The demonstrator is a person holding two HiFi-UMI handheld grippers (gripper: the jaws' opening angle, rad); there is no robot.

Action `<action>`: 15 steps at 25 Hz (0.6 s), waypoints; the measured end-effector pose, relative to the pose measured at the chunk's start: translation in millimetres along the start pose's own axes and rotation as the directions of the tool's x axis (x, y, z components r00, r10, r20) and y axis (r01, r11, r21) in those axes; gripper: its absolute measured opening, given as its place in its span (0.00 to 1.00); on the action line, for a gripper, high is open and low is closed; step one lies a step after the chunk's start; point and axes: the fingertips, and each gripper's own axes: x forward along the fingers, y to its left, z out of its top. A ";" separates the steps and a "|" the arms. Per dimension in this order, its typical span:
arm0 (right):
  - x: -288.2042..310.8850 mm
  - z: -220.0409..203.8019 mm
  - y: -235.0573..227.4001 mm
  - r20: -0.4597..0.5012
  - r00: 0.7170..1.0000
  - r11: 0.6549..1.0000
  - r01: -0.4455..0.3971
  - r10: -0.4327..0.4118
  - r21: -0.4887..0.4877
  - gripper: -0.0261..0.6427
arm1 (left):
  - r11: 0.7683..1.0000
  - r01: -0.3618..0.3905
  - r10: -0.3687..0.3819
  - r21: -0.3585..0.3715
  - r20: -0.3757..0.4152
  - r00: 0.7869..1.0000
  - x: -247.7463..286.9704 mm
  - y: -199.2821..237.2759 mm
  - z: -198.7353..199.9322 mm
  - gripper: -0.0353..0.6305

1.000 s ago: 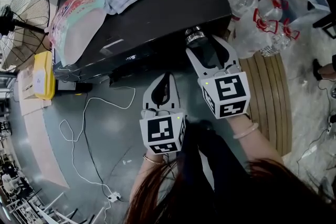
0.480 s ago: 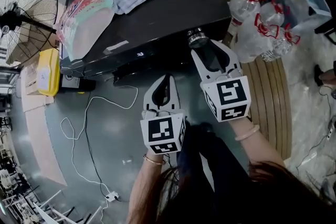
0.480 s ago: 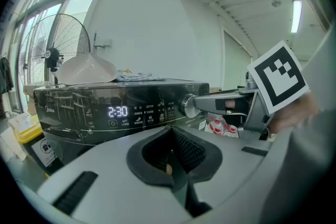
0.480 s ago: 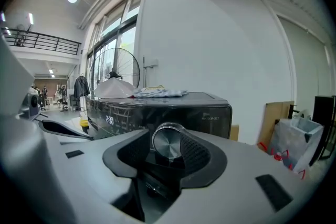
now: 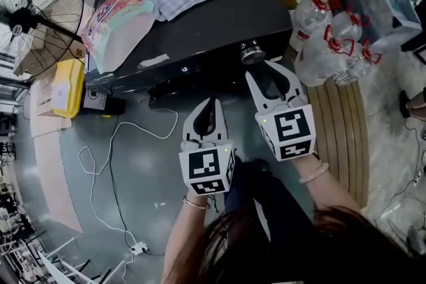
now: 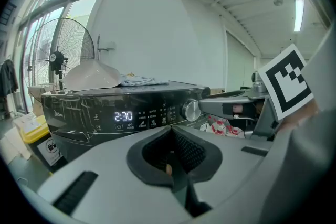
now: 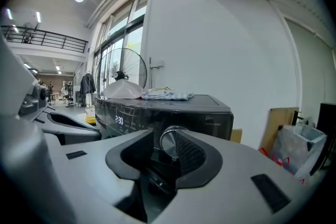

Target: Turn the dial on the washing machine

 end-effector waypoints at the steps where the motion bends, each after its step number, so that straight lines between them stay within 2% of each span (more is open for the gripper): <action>1: -1.9 2.6 2.2 0.000 1.000 1.000 -0.008 0.008 -0.006 0.27 | 1.000 -0.003 0.003 0.001 0.000 1.000 -1.2 -0.4 1.8 0.07; 15: -15.8 27.3 20.4 0.004 0.996 0.996 -0.085 0.085 -0.037 0.20 | 0.998 -0.062 0.062 -0.023 -0.011 0.998 -21.7 4.4 26.9 0.07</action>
